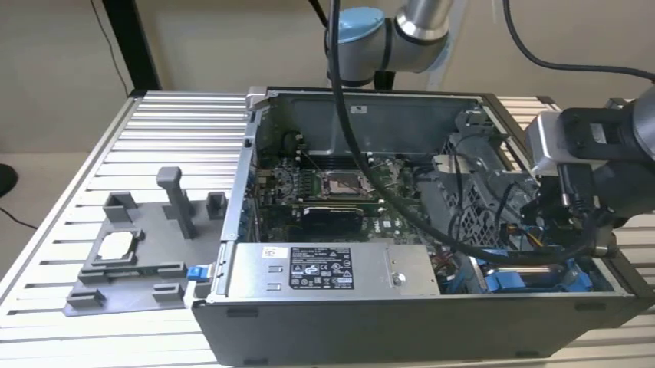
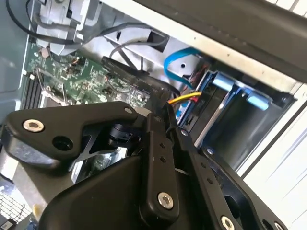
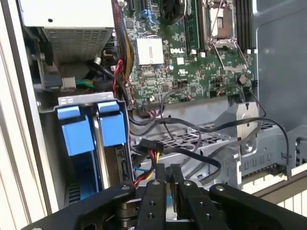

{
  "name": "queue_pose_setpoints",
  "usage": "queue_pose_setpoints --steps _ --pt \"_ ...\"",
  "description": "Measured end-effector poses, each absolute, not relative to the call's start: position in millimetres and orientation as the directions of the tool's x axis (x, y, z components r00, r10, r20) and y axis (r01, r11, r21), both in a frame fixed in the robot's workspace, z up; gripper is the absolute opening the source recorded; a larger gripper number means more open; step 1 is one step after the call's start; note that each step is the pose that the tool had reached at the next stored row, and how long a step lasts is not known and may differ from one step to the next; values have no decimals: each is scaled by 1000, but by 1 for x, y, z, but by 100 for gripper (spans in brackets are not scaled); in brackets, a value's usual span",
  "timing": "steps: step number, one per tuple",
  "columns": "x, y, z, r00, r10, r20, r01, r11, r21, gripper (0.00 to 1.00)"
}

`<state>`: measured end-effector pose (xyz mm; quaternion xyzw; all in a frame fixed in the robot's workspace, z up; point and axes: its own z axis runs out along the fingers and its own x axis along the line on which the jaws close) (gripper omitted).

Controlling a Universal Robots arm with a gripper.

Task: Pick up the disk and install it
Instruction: 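Insert the second disk wire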

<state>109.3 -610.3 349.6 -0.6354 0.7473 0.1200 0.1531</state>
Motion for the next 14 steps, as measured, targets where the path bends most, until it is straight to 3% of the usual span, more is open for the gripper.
queue_pose_setpoints --steps 6,14 --pt "97 -609 355 -144 -923 -357 -986 163 -23 0" --pt "85 -608 357 -143 -946 -289 -986 161 -39 0"
